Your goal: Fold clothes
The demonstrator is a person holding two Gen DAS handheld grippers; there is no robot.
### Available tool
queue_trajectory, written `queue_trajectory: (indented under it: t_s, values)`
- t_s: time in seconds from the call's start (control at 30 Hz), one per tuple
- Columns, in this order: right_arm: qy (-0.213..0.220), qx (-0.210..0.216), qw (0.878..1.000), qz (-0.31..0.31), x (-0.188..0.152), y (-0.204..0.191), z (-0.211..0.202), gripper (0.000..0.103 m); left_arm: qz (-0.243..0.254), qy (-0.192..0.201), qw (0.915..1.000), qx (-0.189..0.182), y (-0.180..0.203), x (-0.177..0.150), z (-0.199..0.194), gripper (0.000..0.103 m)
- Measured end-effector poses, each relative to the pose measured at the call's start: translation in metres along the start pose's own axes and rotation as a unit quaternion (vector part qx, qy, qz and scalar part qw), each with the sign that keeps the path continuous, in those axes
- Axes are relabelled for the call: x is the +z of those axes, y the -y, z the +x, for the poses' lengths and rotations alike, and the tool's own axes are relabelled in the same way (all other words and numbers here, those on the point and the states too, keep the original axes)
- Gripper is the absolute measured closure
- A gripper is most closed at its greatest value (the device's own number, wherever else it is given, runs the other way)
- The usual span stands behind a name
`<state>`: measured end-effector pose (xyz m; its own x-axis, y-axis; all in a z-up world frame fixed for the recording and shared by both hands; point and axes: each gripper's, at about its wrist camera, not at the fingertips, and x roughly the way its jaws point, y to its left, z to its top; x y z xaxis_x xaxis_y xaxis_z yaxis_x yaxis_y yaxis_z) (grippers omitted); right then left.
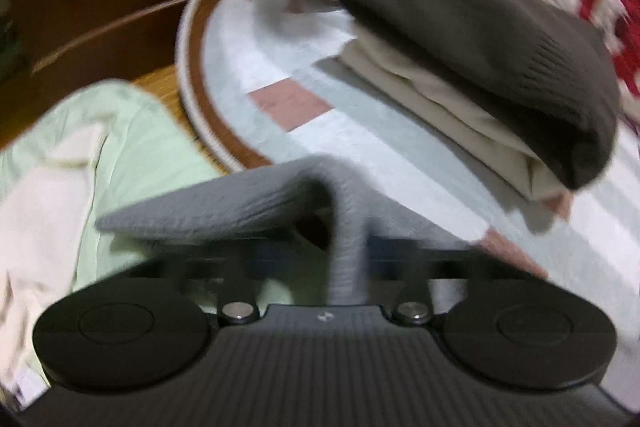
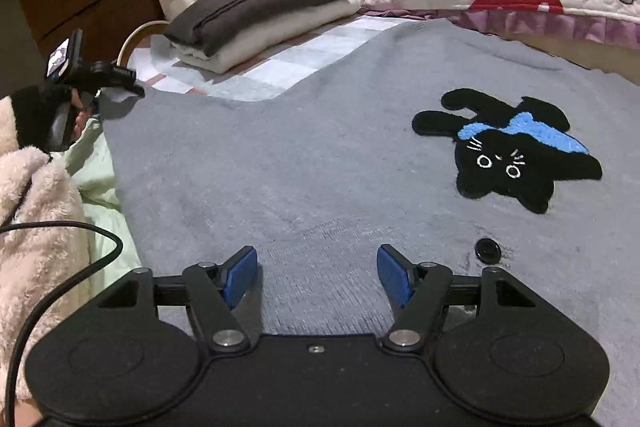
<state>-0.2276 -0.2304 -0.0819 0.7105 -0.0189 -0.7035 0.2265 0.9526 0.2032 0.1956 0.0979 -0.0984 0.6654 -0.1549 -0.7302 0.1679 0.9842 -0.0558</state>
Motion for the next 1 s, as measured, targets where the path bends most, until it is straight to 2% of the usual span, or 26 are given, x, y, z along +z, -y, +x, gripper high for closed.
queue_trajectory:
  t_s: [0.1, 0.2, 0.27, 0.4, 0.53, 0.6, 0.73, 0.83, 0.93, 0.97, 1.0]
  values:
    - [0.003, -0.007, 1.0, -0.005, -0.006, -0.001, -0.004, 0.032, 0.045, 0.048, 0.9978, 0.005, 0.016, 0.004, -0.03, 0.098]
    - [0.014, -0.006, 1.0, 0.002, -0.009, 0.002, -0.011, 0.032, 0.09, 0.103, 0.9905, 0.01, 0.031, 0.008, -0.063, 0.098]
    - [0.023, -0.001, 1.0, 0.02, -0.011, 0.009, -0.016, 0.032, 0.105, 0.128, 0.9861, 0.0, 0.043, 0.011, -0.088, 0.098]
    - [0.042, 0.024, 0.994, 0.098, -0.012, 0.033, -0.024, 0.031, 0.116, 0.172, 0.9764, -0.06, 0.073, 0.013, -0.144, 0.099]
    - [0.06, 0.049, 0.982, 0.175, -0.012, 0.057, -0.032, 0.03, 0.152, 0.194, 0.9605, -0.13, 0.122, 0.006, -0.201, 0.098]
    - [0.069, 0.061, 0.973, 0.213, -0.013, 0.069, -0.036, 0.03, 0.175, 0.186, 0.9528, -0.164, 0.152, -0.003, -0.222, 0.098]
    - [0.099, 0.022, 0.976, 0.192, -0.014, 0.068, -0.05, 0.03, 0.179, 0.154, 0.9387, -0.251, 0.2, -0.027, -0.255, 0.098]
    - [0.111, 0.003, 0.98, 0.167, -0.018, 0.066, -0.056, 0.03, 0.181, 0.086, 0.9354, -0.291, 0.222, -0.055, -0.241, 0.098]
    - [0.122, -0.008, 0.981, 0.149, -0.022, 0.067, -0.062, 0.03, 0.184, 0.009, 0.9276, -0.325, 0.243, -0.085, -0.222, 0.097]
    - [0.124, -0.01, 0.982, 0.142, -0.023, 0.068, -0.064, 0.03, 0.185, -0.017, 0.9236, -0.336, 0.249, -0.094, -0.215, 0.093]
    - [0.122, -0.013, 0.983, 0.136, -0.023, 0.069, -0.064, 0.03, 0.186, -0.042, 0.9188, -0.346, 0.256, -0.104, -0.209, 0.083]
